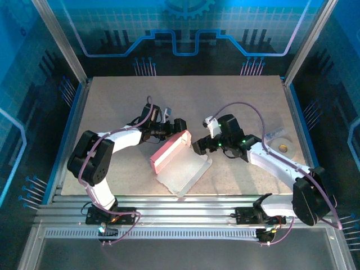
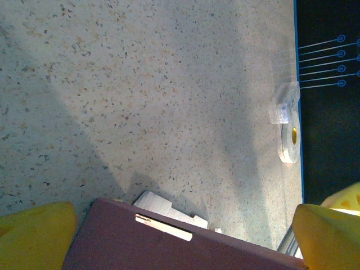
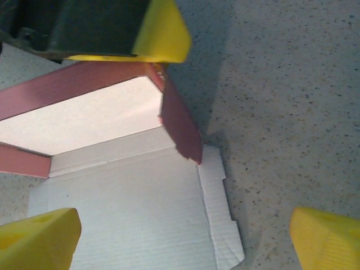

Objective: Fold the paper box

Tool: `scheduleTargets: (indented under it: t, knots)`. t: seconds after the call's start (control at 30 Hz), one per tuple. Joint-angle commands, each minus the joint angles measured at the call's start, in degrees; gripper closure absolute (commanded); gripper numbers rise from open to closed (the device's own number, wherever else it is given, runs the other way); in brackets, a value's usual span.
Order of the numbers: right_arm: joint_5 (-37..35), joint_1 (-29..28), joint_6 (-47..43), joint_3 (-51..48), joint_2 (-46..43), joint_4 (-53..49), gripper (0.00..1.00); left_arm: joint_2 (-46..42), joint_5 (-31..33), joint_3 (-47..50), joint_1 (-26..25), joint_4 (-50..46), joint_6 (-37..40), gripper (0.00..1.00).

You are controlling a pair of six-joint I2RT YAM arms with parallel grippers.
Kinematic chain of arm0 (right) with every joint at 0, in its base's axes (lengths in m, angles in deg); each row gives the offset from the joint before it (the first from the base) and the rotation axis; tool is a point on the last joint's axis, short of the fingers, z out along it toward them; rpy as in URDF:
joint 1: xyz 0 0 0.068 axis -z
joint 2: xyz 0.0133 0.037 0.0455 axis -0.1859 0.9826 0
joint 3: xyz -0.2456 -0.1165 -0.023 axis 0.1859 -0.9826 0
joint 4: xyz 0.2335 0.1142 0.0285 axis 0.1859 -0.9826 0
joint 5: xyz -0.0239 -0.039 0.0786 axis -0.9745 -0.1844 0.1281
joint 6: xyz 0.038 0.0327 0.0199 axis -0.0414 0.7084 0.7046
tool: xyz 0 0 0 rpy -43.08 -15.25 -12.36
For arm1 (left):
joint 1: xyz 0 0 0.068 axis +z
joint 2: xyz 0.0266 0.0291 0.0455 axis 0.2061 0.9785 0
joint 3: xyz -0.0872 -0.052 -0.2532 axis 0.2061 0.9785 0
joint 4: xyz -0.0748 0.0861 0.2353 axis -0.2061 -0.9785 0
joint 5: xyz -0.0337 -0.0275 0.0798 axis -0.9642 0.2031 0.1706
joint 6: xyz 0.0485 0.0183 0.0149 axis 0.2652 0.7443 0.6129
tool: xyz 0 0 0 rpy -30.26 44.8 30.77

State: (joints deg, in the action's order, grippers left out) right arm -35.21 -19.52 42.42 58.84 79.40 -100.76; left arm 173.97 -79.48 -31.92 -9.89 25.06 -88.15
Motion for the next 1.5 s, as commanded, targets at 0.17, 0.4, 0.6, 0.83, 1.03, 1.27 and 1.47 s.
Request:
scheduleTargets:
  t: [0.17,0.4,0.6,0.83,1.03,1.27,1.47]
  knots:
    - [4.5,3.4,-2.5,-0.8,5.3,10.4,0.14,1.5,-0.8,-0.2,0.4,-1.4,0.3,0.01]
    - [7.0,5.9,-3.5,0.7,10.9,13.3,0.51,1.7,-1.1,-0.3,0.4,-1.5,0.3,0.01]
    - [10.3,5.0,-3.2,2.1,15.0,15.3,0.51,2.1,-1.3,-0.4,0.4,-1.6,0.4,0.01]
    - [10.1,3.0,-3.3,3.5,18.8,16.7,0.51,2.3,-1.7,-0.1,0.5,-1.4,0.4,0.01]
    - [8.5,0.9,-3.9,6.0,20.3,16.8,0.52,2.4,-2.2,-0.5,0.4,-1.8,0.7,0.01]
    - [5.4,-1.2,-4.1,7.0,21.3,17.0,0.49,3.5,-3.8,-1.5,0.4,-2.7,1.6,0.01]
    - [3.1,-2.5,-3.5,7.2,22.8,19.0,0.52,4.3,-5.8,-3.1,0.5,-4.7,3.0,0.01]
